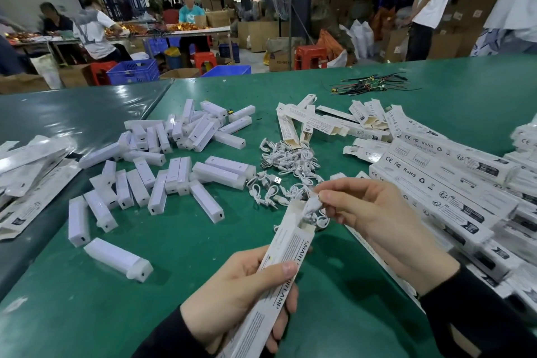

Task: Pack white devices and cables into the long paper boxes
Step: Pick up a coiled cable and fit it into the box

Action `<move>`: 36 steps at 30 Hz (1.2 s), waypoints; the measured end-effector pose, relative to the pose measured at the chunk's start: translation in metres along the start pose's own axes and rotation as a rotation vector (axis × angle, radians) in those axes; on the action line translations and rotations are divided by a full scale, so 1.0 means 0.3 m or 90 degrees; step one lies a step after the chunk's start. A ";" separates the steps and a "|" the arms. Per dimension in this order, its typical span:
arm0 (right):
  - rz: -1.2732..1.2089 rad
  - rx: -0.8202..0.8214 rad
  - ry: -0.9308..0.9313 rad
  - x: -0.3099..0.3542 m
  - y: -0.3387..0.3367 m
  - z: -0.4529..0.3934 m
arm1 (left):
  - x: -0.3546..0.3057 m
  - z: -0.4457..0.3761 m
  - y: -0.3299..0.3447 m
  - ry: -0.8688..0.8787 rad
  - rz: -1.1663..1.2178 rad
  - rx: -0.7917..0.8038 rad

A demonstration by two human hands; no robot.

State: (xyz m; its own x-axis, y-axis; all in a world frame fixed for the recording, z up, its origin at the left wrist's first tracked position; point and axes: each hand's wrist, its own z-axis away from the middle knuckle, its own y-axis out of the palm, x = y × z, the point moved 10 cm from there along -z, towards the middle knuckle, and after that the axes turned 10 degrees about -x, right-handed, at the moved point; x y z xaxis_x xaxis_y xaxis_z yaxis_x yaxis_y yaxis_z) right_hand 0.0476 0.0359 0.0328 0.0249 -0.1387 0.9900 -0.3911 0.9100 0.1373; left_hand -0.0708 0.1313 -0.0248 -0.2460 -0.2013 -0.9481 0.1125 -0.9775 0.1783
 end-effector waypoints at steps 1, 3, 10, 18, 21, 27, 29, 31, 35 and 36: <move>-0.041 0.003 0.022 -0.004 0.001 0.000 | -0.001 0.000 0.001 0.000 -0.001 0.003; -0.119 0.026 0.073 -0.016 0.019 0.009 | 0.000 0.000 0.004 -0.004 0.000 0.011; -0.073 -0.013 -0.004 0.011 0.013 0.012 | -0.017 0.002 0.011 0.009 0.038 0.028; -0.266 0.008 0.151 -0.029 0.036 0.016 | -0.014 -0.005 0.007 0.007 0.038 0.015; -0.252 0.013 0.151 -0.039 0.044 0.017 | -0.018 -0.002 0.013 0.012 0.037 0.027; -0.133 0.012 0.099 -0.030 0.031 0.012 | -0.014 -0.003 -0.005 0.018 0.031 0.010; -0.088 0.027 0.058 -0.018 0.035 0.014 | -0.007 -0.004 -0.007 0.012 0.020 0.006; -0.059 0.042 0.019 -0.005 0.046 0.019 | 0.004 -0.008 -0.007 0.000 0.017 0.004; 0.036 0.051 -0.053 0.006 0.059 0.031 | 0.020 -0.009 -0.001 -0.021 0.006 0.006; 0.067 0.053 -0.070 0.008 0.061 0.034 | 0.022 -0.010 -0.002 -0.022 0.001 0.004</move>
State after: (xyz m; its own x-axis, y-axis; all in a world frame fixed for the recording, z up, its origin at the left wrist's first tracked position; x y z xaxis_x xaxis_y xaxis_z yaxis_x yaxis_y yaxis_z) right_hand 0.0310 0.0481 0.0375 -0.1189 -0.0906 0.9888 -0.4614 0.8868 0.0257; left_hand -0.0695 0.1308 -0.0318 -0.2792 -0.2047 -0.9382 0.1076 -0.9775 0.1813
